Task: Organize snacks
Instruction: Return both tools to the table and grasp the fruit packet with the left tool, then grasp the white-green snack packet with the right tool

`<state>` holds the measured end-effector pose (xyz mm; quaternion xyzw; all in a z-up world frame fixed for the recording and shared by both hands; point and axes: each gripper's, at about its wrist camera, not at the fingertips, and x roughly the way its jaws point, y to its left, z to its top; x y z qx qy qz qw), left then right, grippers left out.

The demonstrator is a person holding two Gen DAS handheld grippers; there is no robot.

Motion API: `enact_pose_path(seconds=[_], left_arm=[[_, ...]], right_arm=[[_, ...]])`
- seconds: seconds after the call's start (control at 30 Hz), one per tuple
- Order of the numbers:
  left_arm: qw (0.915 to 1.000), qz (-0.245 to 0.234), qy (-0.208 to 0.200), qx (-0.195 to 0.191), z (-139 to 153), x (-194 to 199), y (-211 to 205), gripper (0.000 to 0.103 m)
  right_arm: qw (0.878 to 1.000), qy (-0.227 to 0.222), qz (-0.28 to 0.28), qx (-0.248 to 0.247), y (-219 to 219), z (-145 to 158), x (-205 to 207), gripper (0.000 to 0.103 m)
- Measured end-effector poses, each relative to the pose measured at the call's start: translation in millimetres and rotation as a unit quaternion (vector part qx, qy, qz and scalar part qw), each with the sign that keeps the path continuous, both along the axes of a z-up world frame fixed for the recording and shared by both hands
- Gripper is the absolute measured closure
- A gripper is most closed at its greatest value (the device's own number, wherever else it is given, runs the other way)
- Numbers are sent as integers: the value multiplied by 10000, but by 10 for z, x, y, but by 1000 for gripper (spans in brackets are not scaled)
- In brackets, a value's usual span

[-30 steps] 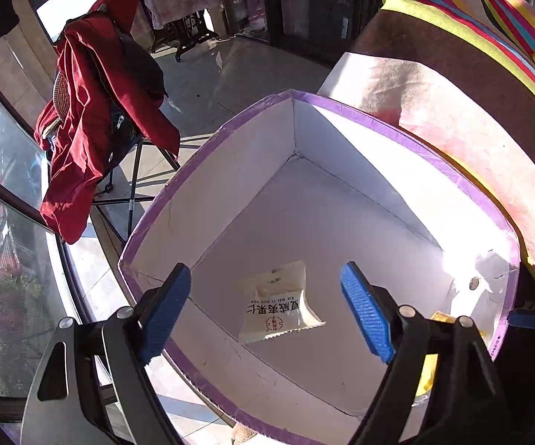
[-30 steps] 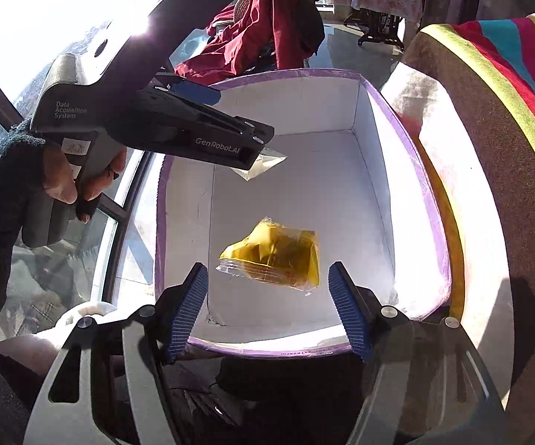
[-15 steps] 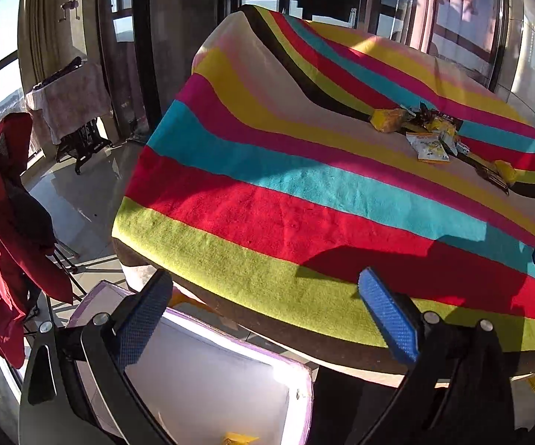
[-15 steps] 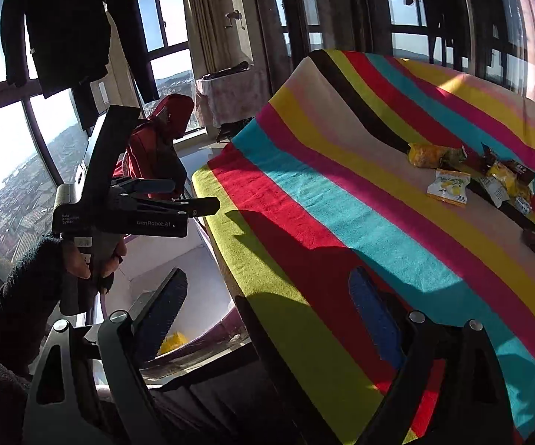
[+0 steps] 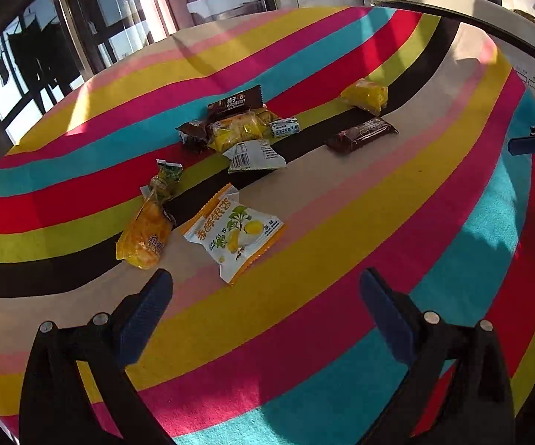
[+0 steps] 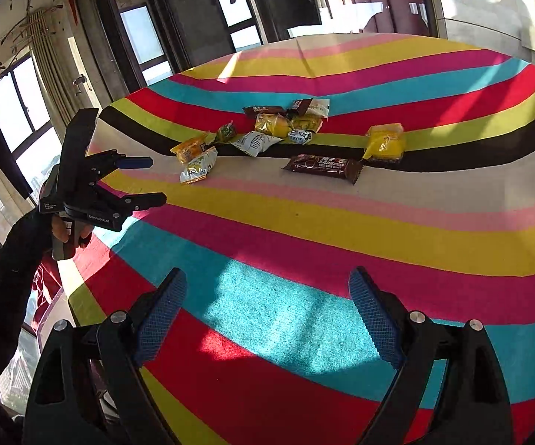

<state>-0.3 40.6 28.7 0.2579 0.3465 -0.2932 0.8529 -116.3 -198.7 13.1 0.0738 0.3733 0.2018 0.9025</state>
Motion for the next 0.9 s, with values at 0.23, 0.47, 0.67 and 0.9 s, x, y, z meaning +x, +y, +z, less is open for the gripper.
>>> enact_pose_path(seconds=[0.23, 0.47, 0.67, 0.9], left_arm=[[9885, -1189, 812, 457, -99, 639, -137, 2], [9760, -1771, 916, 881, -242, 852, -246, 2], [9732, -1655, 1576, 243, -220, 1020, -140, 51], [9925, -373, 1063, -476, -94, 451, 32, 69]], right_arm=[[9992, 275, -215, 192, -85, -123, 170, 16], [9984, 443, -232, 265, -82, -164, 250, 16], [9988, 479, -75, 5, 24, -151, 318, 16], [9939, 144, 976, -491, 649, 53, 973, 16]])
